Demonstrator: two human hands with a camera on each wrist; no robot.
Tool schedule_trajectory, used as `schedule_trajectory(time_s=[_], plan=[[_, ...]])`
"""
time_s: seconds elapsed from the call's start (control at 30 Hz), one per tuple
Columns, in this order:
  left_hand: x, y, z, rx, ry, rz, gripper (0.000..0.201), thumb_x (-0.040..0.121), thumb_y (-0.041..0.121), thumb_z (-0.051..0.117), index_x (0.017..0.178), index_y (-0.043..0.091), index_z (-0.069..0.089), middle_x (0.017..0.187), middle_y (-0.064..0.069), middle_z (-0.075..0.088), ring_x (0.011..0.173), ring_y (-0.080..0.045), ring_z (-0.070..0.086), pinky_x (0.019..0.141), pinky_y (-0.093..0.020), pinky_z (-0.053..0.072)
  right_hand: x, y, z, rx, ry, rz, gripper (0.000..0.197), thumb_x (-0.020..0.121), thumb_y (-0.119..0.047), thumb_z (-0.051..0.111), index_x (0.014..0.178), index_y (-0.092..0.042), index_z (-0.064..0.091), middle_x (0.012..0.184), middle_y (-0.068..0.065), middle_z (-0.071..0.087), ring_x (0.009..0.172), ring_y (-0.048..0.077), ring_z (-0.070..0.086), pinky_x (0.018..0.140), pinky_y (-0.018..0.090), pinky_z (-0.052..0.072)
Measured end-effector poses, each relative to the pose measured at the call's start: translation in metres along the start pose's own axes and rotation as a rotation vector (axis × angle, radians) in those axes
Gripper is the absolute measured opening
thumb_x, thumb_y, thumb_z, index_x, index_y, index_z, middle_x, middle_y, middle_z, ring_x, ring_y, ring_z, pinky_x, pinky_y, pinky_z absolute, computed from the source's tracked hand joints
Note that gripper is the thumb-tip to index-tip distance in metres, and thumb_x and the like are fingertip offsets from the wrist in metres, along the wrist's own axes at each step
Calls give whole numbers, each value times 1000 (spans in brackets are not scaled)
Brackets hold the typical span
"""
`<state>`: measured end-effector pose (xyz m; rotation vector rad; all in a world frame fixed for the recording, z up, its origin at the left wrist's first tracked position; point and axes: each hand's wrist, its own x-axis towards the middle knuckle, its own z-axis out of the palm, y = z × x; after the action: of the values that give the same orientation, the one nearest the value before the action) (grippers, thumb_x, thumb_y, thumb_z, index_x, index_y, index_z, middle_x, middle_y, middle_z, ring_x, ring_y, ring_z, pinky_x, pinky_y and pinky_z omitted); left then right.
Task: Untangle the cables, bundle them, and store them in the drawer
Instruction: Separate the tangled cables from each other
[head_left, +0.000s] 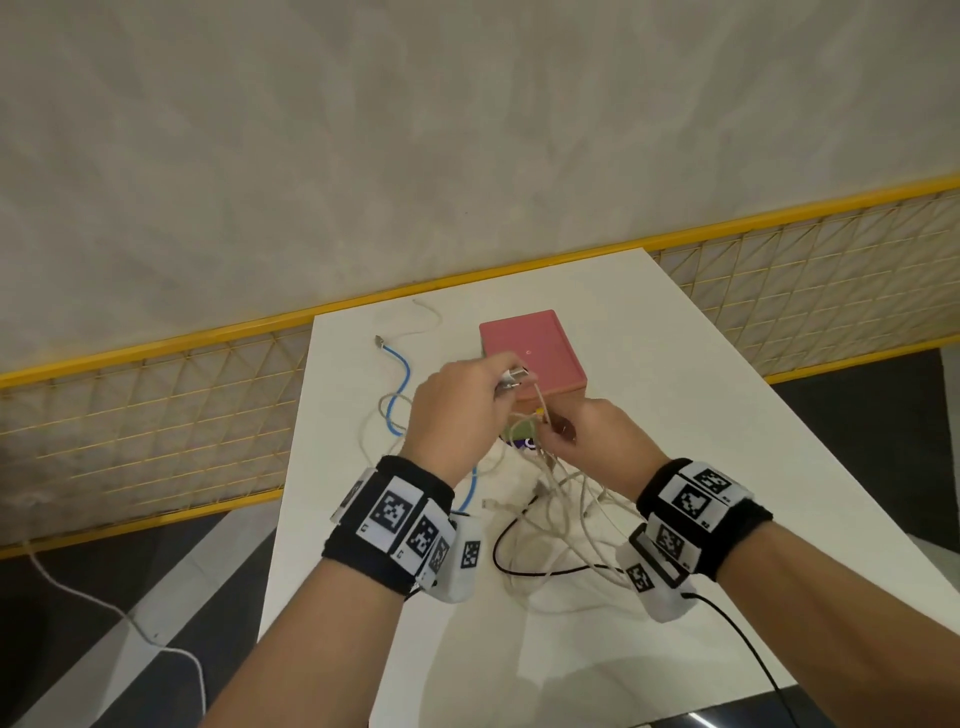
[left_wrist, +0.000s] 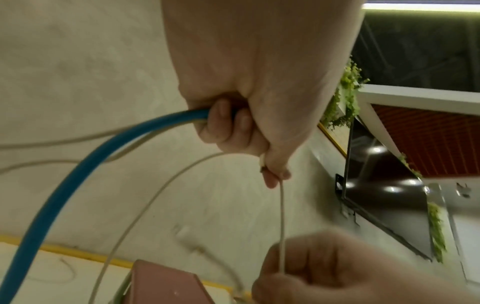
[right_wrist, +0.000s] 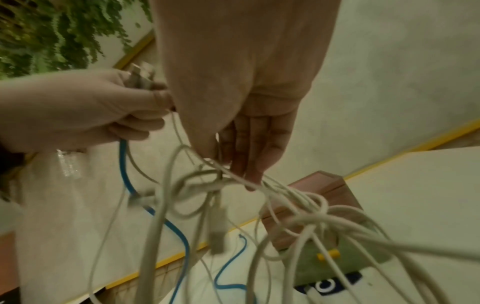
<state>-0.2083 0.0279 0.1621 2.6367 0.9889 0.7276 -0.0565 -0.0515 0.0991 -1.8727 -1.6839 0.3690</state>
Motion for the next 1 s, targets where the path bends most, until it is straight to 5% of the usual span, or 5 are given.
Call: schedule_trajectory(time_s=[0.17,0.3,0.63,0.77,1.0], plan=[[2,-11,1,-84,167,-146,12,95,28,60,102,25,69,54,12,45,60,-19,50,53,-29,41,1,10,-3,-7,-137,62,18,86,-41,57,85,-23,59,83,-9,64,67,13,61,65,30,51],[5,-19,0,-118,214,-270,26,97,40,54,106,20,67,61,7,54,67,-27,59,57,-30,40,-2,5,-4,4,-94,61,12,81,-36,67,79,-37,56,72,-21,59,62,0,58,55,10,37],[3,-28,-2,-190,221,-315,26,96,40,54,103,20,68,65,5,57,64,-22,56,59,-30,46,-4,10,4,352,-85,55,13,94,-18,57,102,-25,64,90,-8,67,63,5,67,57,17,50],[1,-27,-2,-257,214,-274,24,95,42,56,98,21,68,56,4,53,51,-17,49,53,-29,42,-4,15,2,339,-25,87,12,92,-18,59,102,-23,62,94,-7,59,59,16,66,45,32,55],[3,-24,-1,-351,198,-210,21,93,41,58,97,23,69,60,-9,60,47,-10,41,49,-21,33,-3,20,6,406,17,77,14,93,-19,57,104,-22,66,107,-5,60,73,4,66,61,8,46]])
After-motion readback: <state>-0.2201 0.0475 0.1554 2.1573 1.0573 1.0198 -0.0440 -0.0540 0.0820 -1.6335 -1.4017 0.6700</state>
